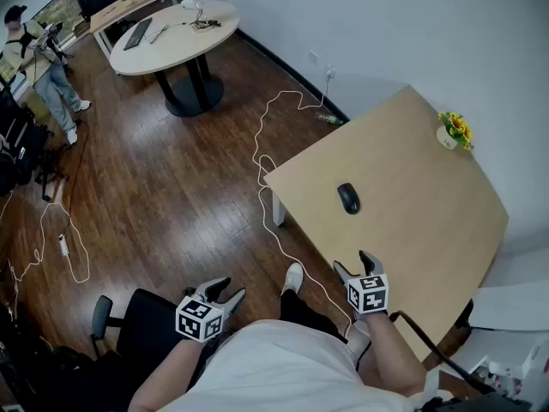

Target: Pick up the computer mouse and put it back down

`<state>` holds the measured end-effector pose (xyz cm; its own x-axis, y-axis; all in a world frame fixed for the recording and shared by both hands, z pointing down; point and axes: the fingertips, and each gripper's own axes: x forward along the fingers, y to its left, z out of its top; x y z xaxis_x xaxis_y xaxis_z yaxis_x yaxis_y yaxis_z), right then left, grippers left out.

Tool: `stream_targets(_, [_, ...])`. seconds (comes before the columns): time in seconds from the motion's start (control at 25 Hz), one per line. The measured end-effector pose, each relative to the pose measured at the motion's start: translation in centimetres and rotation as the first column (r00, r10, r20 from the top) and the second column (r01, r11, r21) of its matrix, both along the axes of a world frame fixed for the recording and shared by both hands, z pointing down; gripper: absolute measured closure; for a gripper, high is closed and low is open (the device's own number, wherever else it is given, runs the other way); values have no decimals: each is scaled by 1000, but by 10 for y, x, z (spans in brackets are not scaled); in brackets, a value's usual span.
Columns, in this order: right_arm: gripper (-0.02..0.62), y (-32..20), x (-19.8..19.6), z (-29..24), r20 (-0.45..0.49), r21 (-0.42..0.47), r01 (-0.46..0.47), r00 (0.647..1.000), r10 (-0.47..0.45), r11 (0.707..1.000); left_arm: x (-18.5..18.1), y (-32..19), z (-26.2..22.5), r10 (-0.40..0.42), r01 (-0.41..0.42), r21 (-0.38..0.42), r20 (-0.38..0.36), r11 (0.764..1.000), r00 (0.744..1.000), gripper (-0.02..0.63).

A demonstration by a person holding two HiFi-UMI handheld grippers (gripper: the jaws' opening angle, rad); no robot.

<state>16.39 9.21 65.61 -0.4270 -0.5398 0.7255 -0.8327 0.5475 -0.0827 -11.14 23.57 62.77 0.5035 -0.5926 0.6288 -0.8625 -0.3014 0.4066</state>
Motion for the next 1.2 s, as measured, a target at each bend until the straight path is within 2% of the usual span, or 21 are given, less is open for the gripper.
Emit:
stream_targets(0.24, [255,-143,17,34,-77,16,14,997,-13,1000,15,-110,-13,-20,20,17,22,1000,1000,420])
stream_targets(0.44, [255,-212,15,74,-101,-13,15,995,-16,1000,32,-173,-23,29,-31,33,64,999,998,420])
stream_targets(0.64, [255,-233,9,109,-142,-65,12,990,-21,998,34,-207,-25,107,-108,14,67,994,992,420])
stream_targets(0.92, [274,-238,12,124,-103,-123,-29,995,17,992,29,-249,-21,227,-227,-10,53,974,972,420])
stream_targets(1.0, [295,-240,14,125,-108,-136,-49,994,34,989,24,-259,-21,241,-241,-3,51,970,969,420])
stream_targets(1.2, [298,-237,14,119,-161,-132,-90,985,68,987,17,-275,-23,268,-269,22,36,963,963,421])
